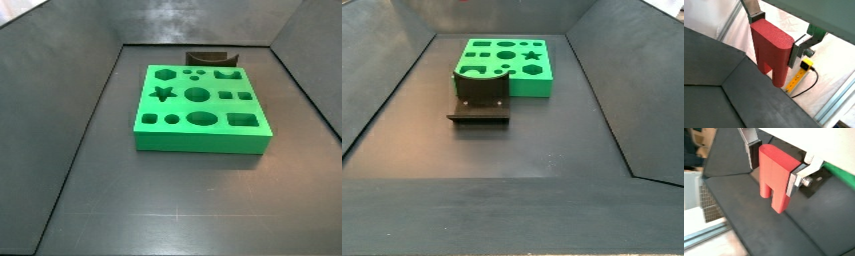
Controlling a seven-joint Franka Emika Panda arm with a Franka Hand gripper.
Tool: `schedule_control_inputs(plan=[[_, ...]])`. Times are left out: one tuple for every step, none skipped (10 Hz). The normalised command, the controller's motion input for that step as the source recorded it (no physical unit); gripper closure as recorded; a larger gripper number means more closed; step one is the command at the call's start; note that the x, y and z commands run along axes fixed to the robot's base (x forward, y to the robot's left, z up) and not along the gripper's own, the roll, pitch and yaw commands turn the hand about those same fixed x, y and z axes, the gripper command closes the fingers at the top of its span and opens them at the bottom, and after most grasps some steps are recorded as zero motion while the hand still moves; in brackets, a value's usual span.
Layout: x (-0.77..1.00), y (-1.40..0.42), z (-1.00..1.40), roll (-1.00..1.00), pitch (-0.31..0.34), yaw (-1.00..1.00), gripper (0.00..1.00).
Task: Pick up the square-circle object. Move up. Rotate the square-circle object. Place the square-circle object on the fixture. Regrasp the square-circle object. Move to above the board. Insert the square-circle object.
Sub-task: Move to above the board.
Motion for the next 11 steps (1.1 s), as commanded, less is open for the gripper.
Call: schedule_control_inputs(plan=[[-0.39, -1.0, 0.17, -1.0, -0.073, -0.15, 1.0], [-0.41, -1.0, 0.18, -1.0, -0.08, -0.16, 1.0], [-0.42, -1.0, 0.17, -1.0, -0.08, -0.16, 1.0], [-0.43, -1.0, 0.17, -1.0, -0.077, -0.17, 1.0], [-0.44, -1.0, 0.17, -1.0, -0.065, -0.18, 1.0], [-0.44, -1.0, 0.17, -1.0, -0.056, -0.18, 1.0], [-0.47, -1.0, 0.17, -1.0, -0.046, -0.18, 1.0], [-0.47, -1.0, 0.17, -1.0, -0.044, -0.18, 1.0], [-0.47, -0.91, 0.16, -1.0, -0.037, -0.18, 1.0], [-0.39, -0.73, 0.13, -1.0, -0.039, -0.17, 1.0], [-0.23, -0.34, 0.06, -0.85, -0.037, -0.13, 1.0]])
